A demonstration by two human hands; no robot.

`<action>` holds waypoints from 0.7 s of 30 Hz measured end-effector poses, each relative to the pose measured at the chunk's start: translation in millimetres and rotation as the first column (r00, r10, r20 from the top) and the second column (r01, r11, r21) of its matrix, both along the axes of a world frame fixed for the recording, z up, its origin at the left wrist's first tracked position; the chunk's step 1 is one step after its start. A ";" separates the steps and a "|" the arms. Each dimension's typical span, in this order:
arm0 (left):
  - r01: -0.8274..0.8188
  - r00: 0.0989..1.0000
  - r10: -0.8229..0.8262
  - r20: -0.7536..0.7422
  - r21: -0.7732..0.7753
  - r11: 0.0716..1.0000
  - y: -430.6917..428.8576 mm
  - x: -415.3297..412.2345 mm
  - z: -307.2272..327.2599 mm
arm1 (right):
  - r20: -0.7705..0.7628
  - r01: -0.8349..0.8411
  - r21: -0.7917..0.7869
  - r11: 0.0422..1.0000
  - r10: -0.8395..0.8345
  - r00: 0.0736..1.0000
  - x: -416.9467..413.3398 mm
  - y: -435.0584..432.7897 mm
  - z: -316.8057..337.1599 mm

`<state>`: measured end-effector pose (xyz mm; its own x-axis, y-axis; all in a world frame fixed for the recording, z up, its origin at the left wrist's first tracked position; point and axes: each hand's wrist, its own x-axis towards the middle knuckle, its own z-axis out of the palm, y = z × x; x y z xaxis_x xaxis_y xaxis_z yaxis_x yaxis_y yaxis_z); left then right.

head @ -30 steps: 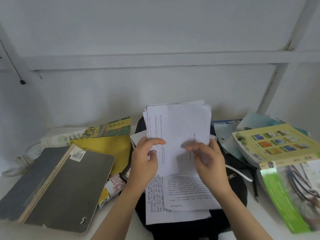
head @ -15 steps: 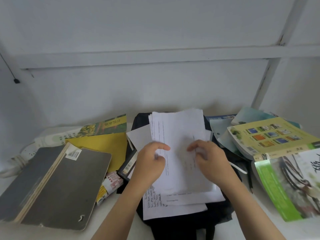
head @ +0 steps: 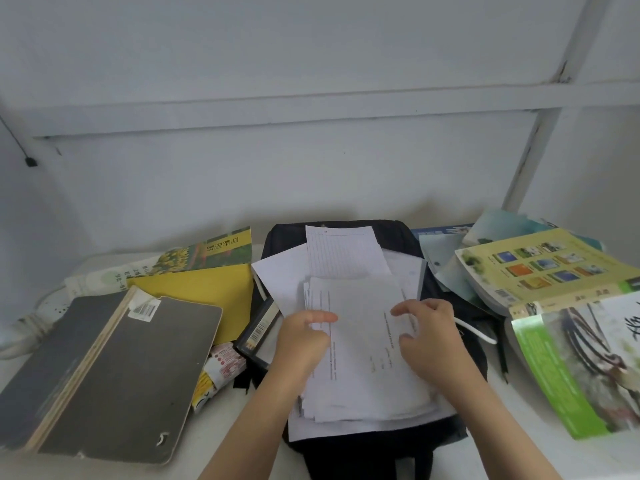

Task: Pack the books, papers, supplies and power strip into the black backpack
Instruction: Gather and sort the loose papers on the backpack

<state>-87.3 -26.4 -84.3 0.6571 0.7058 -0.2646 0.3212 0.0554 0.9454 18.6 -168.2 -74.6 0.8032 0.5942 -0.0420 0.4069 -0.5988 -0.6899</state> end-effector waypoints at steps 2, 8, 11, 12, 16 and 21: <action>-0.008 0.998 0.017 0.060 -0.141 0.990 2.5 -1.5 1.6 | -0.048 0.000 0.053 0.999 0.002 0.999 1.5 -0.4 4.3; -0.068 0.983 0.093 0.159 -0.154 0.986 7.1 -1.2 16.1 | -0.313 0.044 0.398 0.917 0.090 0.945 6.2 6.0 27.0; -0.048 0.962 0.085 0.259 -0.147 0.988 15.7 1.9 26.1 | -0.366 0.078 0.535 0.841 0.147 0.919 18.2 15.6 39.8; -0.027 0.960 0.066 0.271 -0.147 0.989 20.9 4.8 29.1 | -0.357 0.071 0.551 0.832 0.158 0.921 24.1 20.3 42.0; -0.004 0.970 0.018 0.243 -0.056 0.998 44.8 27.8 38.3 | -0.321 0.036 0.544 0.839 0.167 0.932 56.0 45.8 39.3; 0.005 0.998 -0.018 0.062 0.191 0.982 68.8 72.3 32.0 | -0.118 -0.041 0.240 0.970 0.071 0.990 95.1 80.6 20.9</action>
<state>-15.0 42.3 -52.4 0.6767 0.7315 -0.0831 0.2596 -0.1315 0.9567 113.7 -87.7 -53.7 0.7659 0.6429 0.0072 0.3362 -0.3910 -0.8568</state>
